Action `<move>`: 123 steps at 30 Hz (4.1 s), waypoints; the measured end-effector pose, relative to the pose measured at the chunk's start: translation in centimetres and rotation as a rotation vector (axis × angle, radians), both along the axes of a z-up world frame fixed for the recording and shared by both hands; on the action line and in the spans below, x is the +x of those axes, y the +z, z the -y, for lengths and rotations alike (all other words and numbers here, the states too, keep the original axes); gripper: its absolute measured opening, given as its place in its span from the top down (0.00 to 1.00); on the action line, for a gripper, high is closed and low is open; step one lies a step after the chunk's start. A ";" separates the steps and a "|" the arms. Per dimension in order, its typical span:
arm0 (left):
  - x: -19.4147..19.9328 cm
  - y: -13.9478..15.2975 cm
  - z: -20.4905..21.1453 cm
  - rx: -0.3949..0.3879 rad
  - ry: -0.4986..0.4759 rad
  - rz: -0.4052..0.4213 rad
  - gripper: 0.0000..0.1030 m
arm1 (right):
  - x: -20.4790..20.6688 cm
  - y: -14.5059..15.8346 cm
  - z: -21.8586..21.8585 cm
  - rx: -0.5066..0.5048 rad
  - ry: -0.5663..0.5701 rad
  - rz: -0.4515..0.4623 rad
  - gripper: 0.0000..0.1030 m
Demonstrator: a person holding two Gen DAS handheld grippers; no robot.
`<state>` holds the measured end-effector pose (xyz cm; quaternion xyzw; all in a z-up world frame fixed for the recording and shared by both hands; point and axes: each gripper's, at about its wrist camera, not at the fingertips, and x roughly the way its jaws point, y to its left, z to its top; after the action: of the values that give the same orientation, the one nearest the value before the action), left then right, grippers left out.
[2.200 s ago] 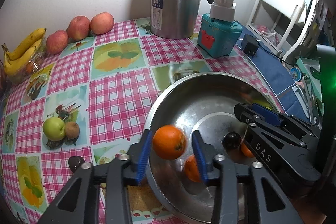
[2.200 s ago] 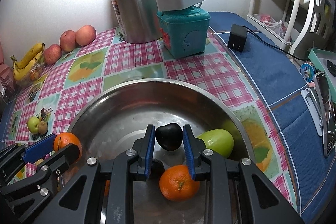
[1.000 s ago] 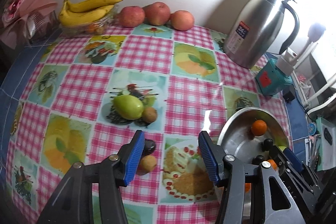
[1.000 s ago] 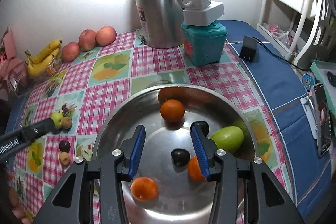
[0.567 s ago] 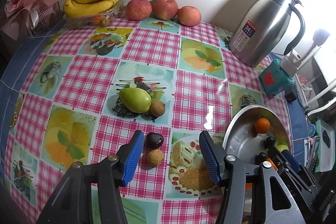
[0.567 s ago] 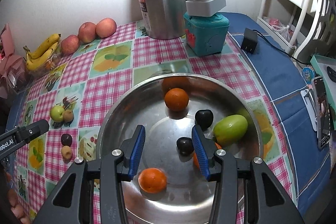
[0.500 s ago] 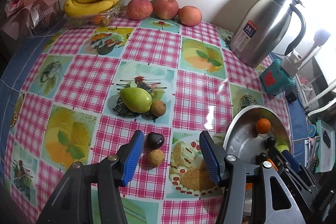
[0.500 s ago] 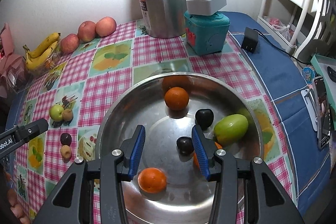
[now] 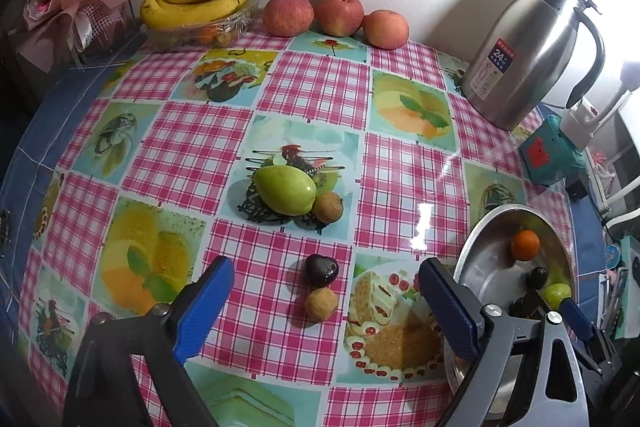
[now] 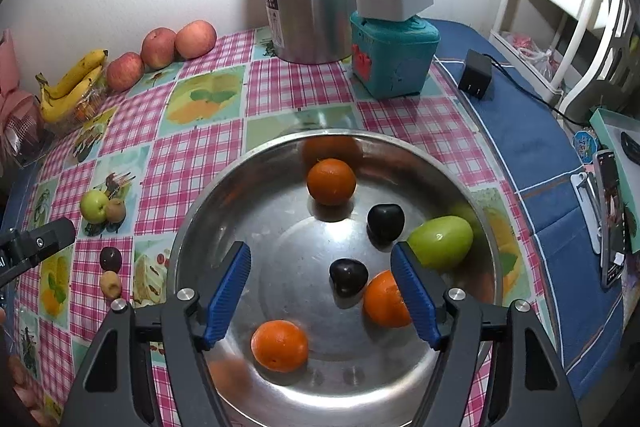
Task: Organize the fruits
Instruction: 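Withdraw both open tools from the bowl toward the remaining plum and brown fruit, then close the right tool on the small brown fruit while the left tool approaches the dark plum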
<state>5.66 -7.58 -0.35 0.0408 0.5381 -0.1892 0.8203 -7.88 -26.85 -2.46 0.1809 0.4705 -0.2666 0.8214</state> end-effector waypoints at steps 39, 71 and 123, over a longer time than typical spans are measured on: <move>3.9 1.5 -6.2 0.199 -0.041 0.131 0.00 | 2.5 0.3 -3.8 0.041 0.099 0.002 0.02; 7.3 -3.9 -11.2 0.162 0.044 -0.061 0.00 | 9.1 -3.0 -13.8 0.078 0.317 -0.108 0.02; 7.7 -5.8 -10.1 0.120 0.037 -0.127 0.00 | 11.7 -5.6 -15.4 0.128 0.277 -0.162 0.70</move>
<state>13.38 2.54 -6.15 0.0680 0.5999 -0.1437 0.7841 3.80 -11.42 -8.07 0.1440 0.5716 -0.1340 0.7966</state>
